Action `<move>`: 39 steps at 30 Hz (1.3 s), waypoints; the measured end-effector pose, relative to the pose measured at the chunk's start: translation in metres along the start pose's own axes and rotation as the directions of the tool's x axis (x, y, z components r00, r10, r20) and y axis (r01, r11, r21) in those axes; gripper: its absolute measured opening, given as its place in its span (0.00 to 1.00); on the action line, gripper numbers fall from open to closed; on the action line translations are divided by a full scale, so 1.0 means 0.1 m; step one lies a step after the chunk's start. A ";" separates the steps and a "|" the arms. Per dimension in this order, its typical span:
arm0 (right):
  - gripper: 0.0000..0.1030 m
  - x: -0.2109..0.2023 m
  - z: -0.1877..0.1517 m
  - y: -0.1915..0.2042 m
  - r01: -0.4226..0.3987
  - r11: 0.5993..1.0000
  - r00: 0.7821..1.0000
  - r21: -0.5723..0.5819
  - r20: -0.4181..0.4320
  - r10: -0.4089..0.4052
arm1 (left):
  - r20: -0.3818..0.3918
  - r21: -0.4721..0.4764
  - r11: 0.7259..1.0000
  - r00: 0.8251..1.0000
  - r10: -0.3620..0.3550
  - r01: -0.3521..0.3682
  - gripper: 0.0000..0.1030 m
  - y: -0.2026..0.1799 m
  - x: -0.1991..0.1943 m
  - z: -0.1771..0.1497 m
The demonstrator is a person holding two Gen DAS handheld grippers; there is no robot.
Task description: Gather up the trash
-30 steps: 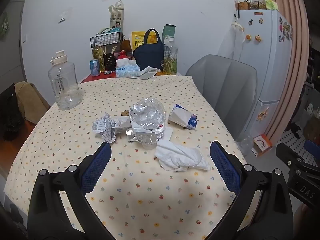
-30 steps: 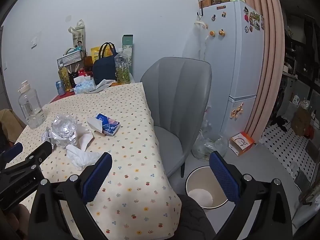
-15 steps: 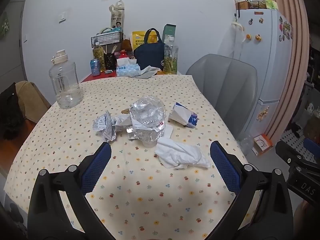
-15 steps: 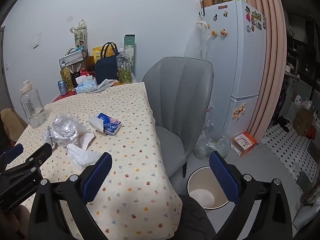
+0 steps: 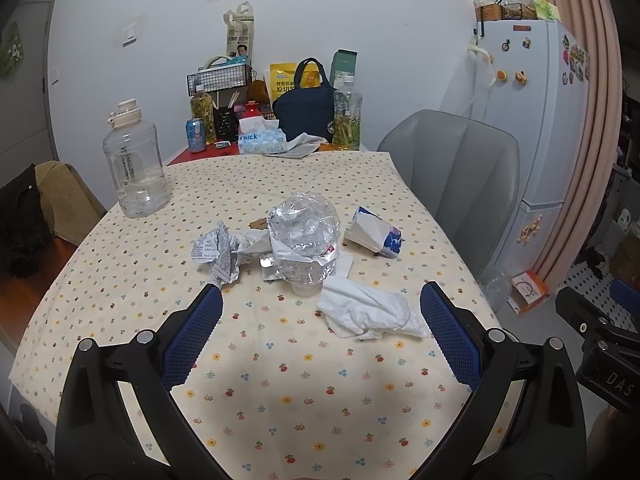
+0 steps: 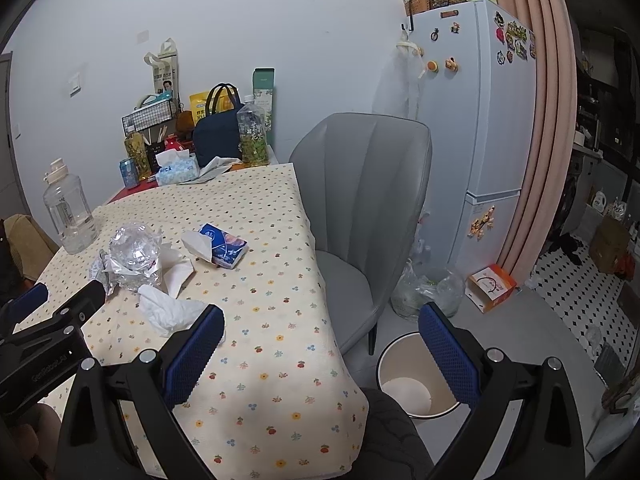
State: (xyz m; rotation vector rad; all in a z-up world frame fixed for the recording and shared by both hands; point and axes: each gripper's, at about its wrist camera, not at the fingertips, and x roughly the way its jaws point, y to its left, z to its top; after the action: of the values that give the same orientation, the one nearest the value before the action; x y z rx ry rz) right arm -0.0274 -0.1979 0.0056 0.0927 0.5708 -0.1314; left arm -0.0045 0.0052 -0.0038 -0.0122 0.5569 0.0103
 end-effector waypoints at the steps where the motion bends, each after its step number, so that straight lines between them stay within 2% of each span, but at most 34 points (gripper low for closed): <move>1: 0.93 -0.01 0.00 0.01 0.000 1.000 1.000 -0.003 0.002 0.000 | 0.000 0.001 1.000 1.000 0.000 0.000 0.95 0.00 0.00 0.00; 23: 0.93 -0.01 0.01 0.00 0.000 1.000 1.000 -0.007 0.003 0.000 | 0.001 -0.006 1.000 1.000 0.015 -0.014 0.95 0.13 0.04 0.04; 24: 0.93 -0.01 0.01 0.00 0.001 1.000 1.000 -0.006 0.002 -0.001 | 0.003 -0.006 1.000 1.000 0.014 -0.014 0.95 0.04 -0.01 0.00; 39: 0.93 0.00 0.01 -0.03 0.004 1.000 1.000 -0.003 0.001 -0.004 | 0.004 -0.008 1.000 1.000 0.017 -0.017 0.95 0.08 0.00 0.00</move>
State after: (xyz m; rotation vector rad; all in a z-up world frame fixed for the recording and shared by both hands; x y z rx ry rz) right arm -0.0276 -0.2008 0.0068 0.0889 0.5700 -0.1346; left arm -0.0053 0.0127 -0.0040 -0.0150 0.5526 0.0289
